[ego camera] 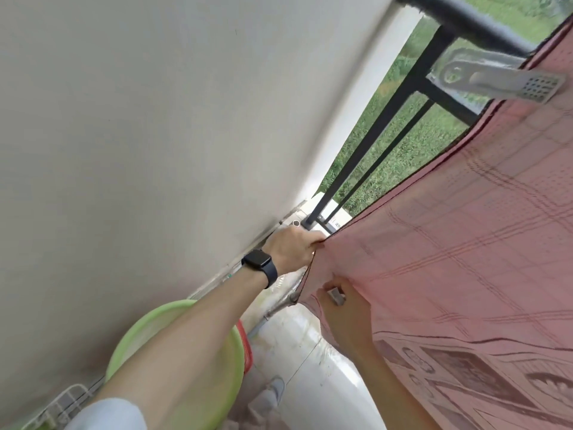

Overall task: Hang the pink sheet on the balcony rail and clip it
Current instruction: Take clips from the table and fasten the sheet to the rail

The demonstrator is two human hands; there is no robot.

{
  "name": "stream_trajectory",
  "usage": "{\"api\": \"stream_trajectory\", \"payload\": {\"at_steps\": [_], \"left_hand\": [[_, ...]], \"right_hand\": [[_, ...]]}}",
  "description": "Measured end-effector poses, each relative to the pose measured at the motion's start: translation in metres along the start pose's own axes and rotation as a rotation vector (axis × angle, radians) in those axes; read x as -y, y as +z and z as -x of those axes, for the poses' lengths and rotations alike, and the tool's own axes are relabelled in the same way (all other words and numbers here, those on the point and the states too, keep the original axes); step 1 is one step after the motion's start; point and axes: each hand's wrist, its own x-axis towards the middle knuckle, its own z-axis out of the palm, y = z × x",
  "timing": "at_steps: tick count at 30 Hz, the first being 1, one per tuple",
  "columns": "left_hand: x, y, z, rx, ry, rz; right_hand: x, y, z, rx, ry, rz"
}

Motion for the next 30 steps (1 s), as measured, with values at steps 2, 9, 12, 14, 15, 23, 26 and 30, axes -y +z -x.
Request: {"api": "stream_trajectory", "payload": {"at_steps": [2, 9, 12, 14, 15, 23, 26, 30], "left_hand": [[0.003, 0.006, -0.007, 0.036, -0.009, 0.071], [0.005, 0.034, 0.015, -0.049, -0.108, 0.402], [0.002, 0.038, 0.022, -0.109, -0.103, 0.397], [-0.001, 0.041, 0.026, -0.165, -0.076, 0.432], [0.0, 0.044, 0.029, -0.178, -0.088, 0.47], [0.075, 0.115, 0.052, 0.436, -0.276, 0.352], [0.096, 0.14, 0.045, 0.35, -0.245, 0.301], [0.106, 0.162, 0.034, 0.257, -0.233, 0.243]], "right_hand": [[0.001, 0.004, 0.004, 0.026, 0.017, 0.074], [0.055, -0.035, 0.008, -0.041, -0.295, 0.586], [0.076, -0.033, -0.004, 0.0, -0.259, 0.943], [0.085, -0.022, -0.01, -0.048, -0.234, 1.04], [0.085, -0.017, -0.013, -0.097, -0.246, 1.059], [0.036, 0.0, -0.018, -0.31, -0.357, 0.934], [0.026, 0.0, -0.019, -0.316, -0.425, 0.868], [0.023, 0.003, -0.018, -0.331, -0.447, 0.863]]}}
